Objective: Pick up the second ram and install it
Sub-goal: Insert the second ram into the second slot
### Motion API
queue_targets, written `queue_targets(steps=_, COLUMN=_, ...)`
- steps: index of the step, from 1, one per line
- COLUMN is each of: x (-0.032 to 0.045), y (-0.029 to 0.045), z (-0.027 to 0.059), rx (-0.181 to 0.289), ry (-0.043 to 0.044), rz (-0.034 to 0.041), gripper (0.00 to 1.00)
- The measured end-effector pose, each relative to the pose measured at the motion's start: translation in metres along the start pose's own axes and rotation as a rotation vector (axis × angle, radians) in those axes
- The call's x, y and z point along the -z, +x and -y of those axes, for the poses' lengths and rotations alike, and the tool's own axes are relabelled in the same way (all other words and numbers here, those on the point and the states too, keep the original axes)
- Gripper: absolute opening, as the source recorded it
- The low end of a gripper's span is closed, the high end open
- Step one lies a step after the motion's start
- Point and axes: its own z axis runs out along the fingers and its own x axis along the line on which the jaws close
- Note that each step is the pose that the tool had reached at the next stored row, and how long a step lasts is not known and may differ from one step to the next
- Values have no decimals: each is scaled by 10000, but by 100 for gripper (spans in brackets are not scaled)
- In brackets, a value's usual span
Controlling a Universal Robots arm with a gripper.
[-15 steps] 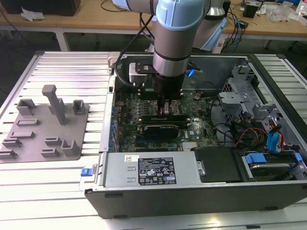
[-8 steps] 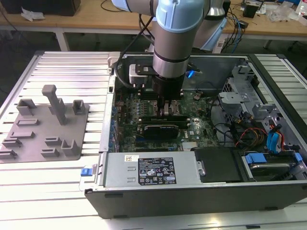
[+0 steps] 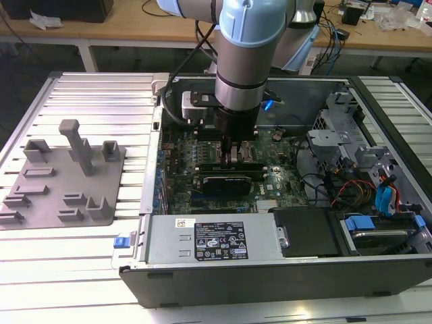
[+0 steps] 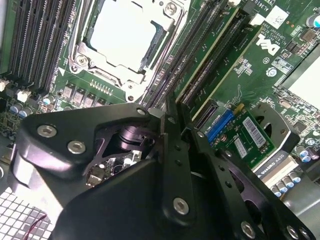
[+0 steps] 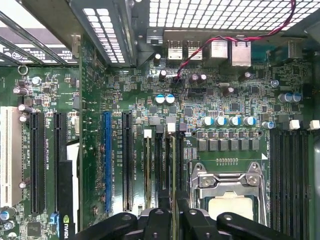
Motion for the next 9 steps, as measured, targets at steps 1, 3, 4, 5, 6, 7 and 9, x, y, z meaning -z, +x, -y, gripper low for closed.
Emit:
queue_targets(steps=1, x=23, y=-2, z=0, rx=0, ry=1, rz=3, gripper=16)
queue_targets(steps=3, x=117, y=-7, z=-2, rx=0, ry=1, rz=2, gripper=16)
queue_targets(steps=4, x=138, y=-8, z=-3, rx=0, ry=0, rz=2, gripper=16)
queue_targets(steps=5, x=180, y=-11, z=-4, rx=-1, ry=0, rz=1, gripper=16)
queue_targets(steps=6, x=181, y=-11, z=-3, rx=1, ry=1, rz=3, gripper=16)
queue_targets(steps=7, x=183, y=-11, z=24, rx=-1, ry=-1, rz=0, gripper=16)
queue_targets(steps=9, x=184, y=-12, z=67, rx=-1, ry=-1, rz=1, gripper=16)
